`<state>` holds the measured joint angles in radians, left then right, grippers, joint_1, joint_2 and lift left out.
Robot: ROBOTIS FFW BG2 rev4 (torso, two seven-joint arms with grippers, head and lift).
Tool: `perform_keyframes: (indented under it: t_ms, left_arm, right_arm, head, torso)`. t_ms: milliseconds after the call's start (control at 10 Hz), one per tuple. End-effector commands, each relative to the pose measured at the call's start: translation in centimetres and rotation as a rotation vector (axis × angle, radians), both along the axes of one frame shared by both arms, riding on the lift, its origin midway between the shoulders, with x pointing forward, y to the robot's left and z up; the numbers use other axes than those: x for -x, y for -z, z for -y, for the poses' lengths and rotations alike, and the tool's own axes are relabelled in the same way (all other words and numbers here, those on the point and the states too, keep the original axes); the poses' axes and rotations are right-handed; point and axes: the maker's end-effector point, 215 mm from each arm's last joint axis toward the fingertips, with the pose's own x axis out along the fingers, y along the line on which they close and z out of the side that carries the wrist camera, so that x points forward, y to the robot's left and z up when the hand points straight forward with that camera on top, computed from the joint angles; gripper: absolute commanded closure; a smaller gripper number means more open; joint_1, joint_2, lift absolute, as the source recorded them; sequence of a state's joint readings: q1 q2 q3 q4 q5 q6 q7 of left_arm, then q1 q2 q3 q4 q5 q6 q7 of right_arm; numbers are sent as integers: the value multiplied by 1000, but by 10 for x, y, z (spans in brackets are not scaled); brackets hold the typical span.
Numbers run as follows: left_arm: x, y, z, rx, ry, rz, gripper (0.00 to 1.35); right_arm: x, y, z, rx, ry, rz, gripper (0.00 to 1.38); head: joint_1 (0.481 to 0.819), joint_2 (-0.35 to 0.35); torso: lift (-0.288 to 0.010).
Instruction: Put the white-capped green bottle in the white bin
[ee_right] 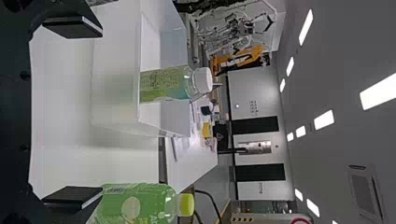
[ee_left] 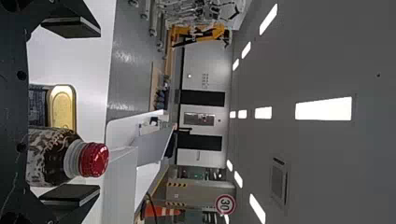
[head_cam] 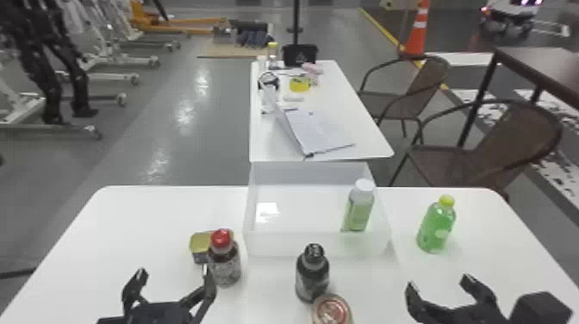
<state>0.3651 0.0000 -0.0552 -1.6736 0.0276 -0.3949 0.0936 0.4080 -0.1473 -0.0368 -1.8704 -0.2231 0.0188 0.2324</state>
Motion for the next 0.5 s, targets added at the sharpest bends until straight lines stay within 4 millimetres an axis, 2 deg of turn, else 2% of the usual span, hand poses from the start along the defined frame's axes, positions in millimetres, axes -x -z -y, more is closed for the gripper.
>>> perform_keyframes:
  t_ms: [0, 400]
  left_arm:
    - [0, 0, 1, 3, 1, -1, 125]
    - [-1, -2, 1, 3, 0, 4, 125]
  right_arm:
    - [0, -1, 0, 4, 0, 3, 107]
    - [0, -2, -2, 3, -1, 6, 107]
  head:
    - [549, 0]
    - [549, 0]
  torso:
    - [-100]
    - [-100]
